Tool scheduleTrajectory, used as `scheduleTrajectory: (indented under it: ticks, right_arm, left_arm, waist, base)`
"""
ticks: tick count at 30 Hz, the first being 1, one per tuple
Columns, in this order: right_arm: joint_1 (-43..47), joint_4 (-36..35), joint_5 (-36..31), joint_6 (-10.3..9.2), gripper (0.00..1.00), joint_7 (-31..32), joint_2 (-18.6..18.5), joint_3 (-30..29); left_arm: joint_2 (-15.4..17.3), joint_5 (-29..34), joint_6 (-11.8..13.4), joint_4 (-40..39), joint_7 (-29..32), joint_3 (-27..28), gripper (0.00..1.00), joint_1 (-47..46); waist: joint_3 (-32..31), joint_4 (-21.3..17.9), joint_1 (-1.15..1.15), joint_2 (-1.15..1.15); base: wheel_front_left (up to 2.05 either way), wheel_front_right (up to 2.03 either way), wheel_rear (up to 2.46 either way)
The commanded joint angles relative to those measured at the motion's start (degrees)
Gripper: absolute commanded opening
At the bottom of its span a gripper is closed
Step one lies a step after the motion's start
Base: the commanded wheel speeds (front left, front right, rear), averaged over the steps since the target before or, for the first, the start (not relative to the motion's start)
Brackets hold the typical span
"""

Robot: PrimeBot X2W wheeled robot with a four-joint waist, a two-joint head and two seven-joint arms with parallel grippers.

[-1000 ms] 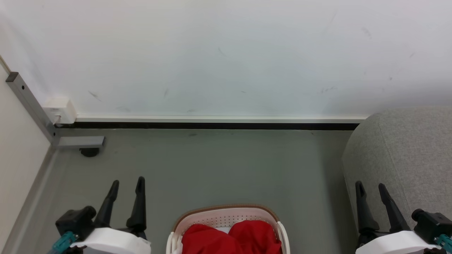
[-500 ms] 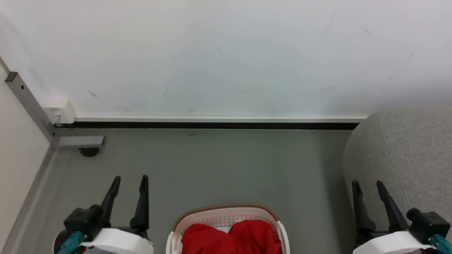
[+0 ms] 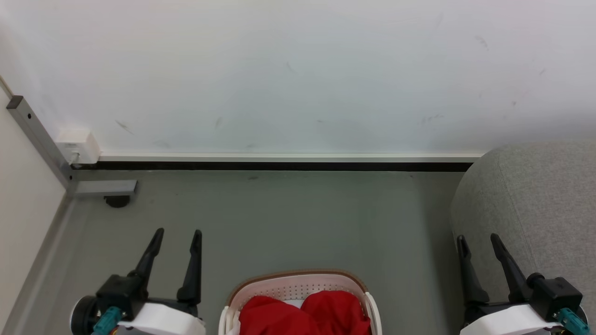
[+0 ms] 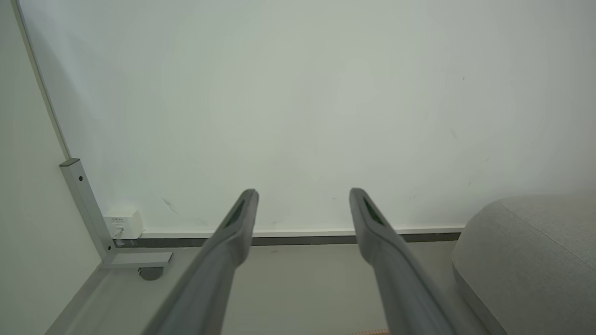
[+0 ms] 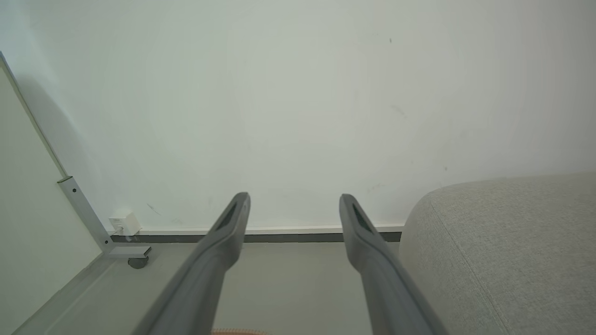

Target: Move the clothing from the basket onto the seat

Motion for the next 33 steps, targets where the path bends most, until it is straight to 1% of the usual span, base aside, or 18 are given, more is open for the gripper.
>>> scheduleTrajectory:
  ticks: [1, 14, 33]
  right_arm:
    - [-0.6, 0.1, -1.1, -0.11, 1.0, -0.5, -0.5, 0.1]
    - [-0.3, -0.1, -5.2, -0.12, 1.0, -1.8, -0.5, 0.8]
    - [-0.8, 0.1, -4.3, -0.12, 1.0, -1.7, -0.5, 0.6]
  left_arm:
    - [0.1, 1.4, -0.2, -0.3, -0.8, 0.0, 1.0, -0.8]
    - [-0.6, 6.5, -0.5, -0.1, -1.9, 0.5, 1.0, -0.6]
    - [-1.7, 6.1, -1.5, 0.9, -1.9, 2.0, 1.0, -1.1]
  waist:
    - [0.0, 0.0, 0.0, 0.0]
    - [-0.4, -0.1, 0.0, 0.0]
    - [-0.2, 0.0, 0.0, 0.0]
  base:
    - [0.0, 0.0, 0.0]
    - [0.0, 0.0, 0.0]
    - [0.0, 0.0, 0.0]
